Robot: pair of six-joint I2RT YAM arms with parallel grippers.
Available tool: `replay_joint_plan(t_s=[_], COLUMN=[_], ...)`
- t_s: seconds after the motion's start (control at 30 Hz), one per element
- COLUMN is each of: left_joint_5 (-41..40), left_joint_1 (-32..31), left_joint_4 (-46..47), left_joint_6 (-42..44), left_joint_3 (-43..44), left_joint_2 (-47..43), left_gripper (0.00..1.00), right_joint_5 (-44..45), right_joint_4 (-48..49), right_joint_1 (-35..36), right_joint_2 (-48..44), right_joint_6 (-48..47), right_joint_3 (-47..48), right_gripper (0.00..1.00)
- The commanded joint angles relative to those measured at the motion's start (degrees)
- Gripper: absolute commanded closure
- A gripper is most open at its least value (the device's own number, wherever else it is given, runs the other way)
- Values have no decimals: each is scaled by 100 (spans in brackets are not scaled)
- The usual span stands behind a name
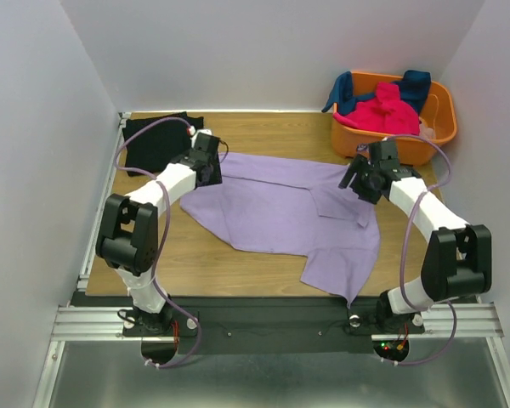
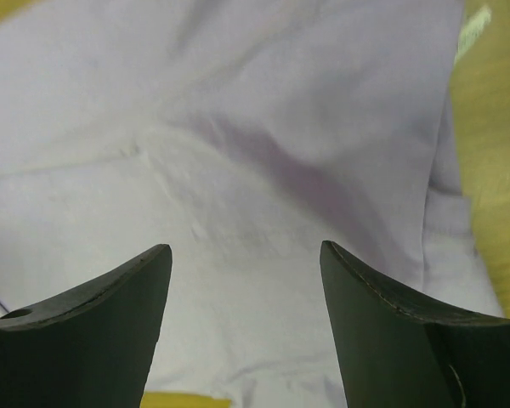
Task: Fold and stack the t-shirts
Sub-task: Fold the tshirt
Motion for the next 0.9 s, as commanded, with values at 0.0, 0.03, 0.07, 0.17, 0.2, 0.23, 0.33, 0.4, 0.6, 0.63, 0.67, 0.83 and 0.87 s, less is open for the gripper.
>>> replay_joint_plan(t_s=[0.0, 0.03, 0.07, 0.17, 0.2, 0.23, 0.33, 0.4, 0.6, 0.63, 0.67, 0.83, 0.87], left_joint_5=[-360, -325, -307, -412, -456, -544, -597, -693, -764, -764, -773, -799, -817], left_joint_1=[-435, -488, -584, -743, -839, -884, -937, -954, -954, -963, -963, -972, -972], left_joint_4=[-365, -383, -435, -532, -619, -655, -796, -848, -840, -849, -857, -840, -840], left_joint_6=[-390, -443, -557, -655, -707, -742, -918, -1032, -1138, -1164, -1165, -1235, -1244], left_joint_3=[-203, -212, -203, -115, -54, -36, -27, -97, -159, -124, -106, -106, -106], left_joint_2=[64, 90, 125, 301, 406, 468, 583, 557, 592, 661, 679, 811, 820], left_gripper=[49, 49, 51, 51, 51, 51, 51, 51, 51, 51, 51, 53, 56], right_joint_5=[-410, -437, -498, -552, -569, -578, -674, -710, -754, -754, -745, -754, -762], right_joint_4=[-86, -95, -147, -209, -227, -218, -244, -253, -262, -262, -262, -288, -288], right_joint_1=[-22, -22, -22, -22, -22, -22, -13, -22, -31, -22, -22, -31, -22], right_joint_2=[-386, -439, -518, -650, -729, -773, -914, -1036, -1178, -1221, -1230, -1204, -1178], right_joint_6=[89, 89, 63, 36, 36, 36, 28, 19, -52, -60, -78, -175, -192], right_joint_3=[-364, -408, -487, -610, -654, -698, -830, -935, -1155, -1181, -1190, -1138, -1120], right_gripper=[24, 24, 24, 24, 24, 24, 24, 24, 24, 24, 24, 24, 24])
